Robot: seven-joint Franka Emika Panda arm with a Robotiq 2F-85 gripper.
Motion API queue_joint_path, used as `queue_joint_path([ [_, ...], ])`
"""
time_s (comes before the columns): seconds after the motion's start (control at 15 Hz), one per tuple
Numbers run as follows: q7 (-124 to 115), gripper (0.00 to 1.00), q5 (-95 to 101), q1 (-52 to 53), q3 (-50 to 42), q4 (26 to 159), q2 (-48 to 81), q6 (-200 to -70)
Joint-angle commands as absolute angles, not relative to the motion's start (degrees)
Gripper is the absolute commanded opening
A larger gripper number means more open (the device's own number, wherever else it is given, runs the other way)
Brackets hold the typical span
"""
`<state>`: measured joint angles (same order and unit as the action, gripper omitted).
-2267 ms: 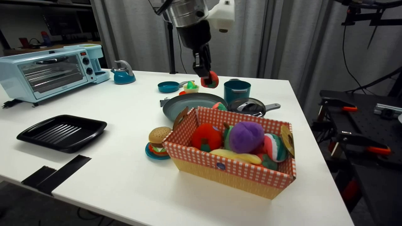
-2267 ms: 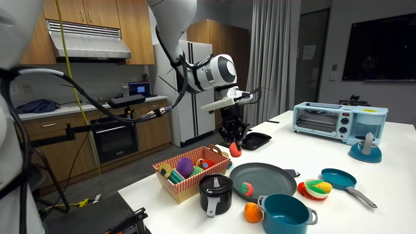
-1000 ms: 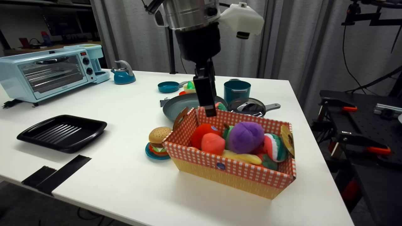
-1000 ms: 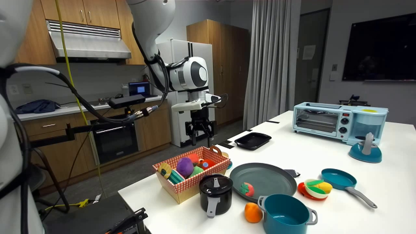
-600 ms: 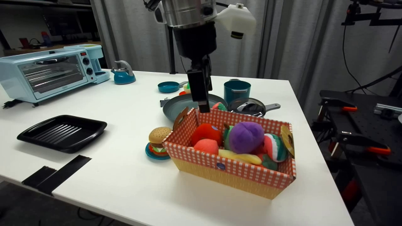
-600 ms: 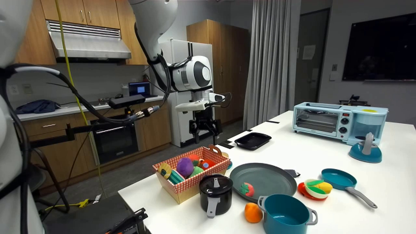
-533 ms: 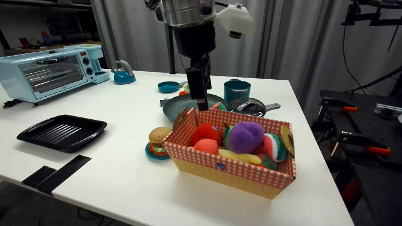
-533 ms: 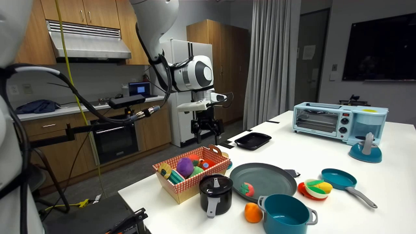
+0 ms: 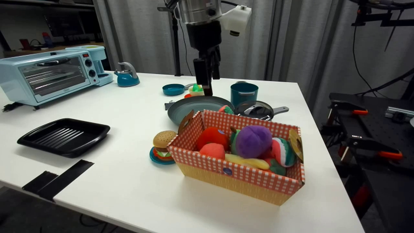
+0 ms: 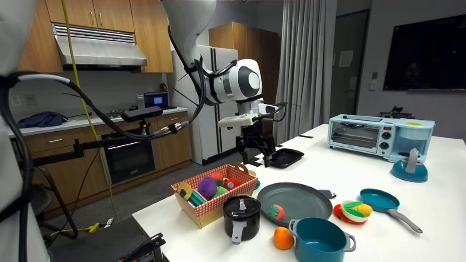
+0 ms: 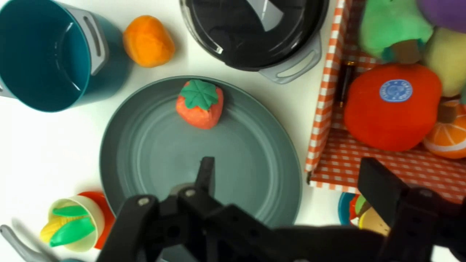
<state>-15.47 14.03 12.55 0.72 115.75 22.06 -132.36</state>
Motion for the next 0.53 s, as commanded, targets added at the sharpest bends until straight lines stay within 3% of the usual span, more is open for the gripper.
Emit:
queue_joint_path([
  [0.0,-15.8,1.0,15.2,10.5,-1.1,116.7,21.3,-133.1],
  [0.47,-15.6,1.0,15.3,7.9,-3.3,116.8,23.2,-133.0],
])
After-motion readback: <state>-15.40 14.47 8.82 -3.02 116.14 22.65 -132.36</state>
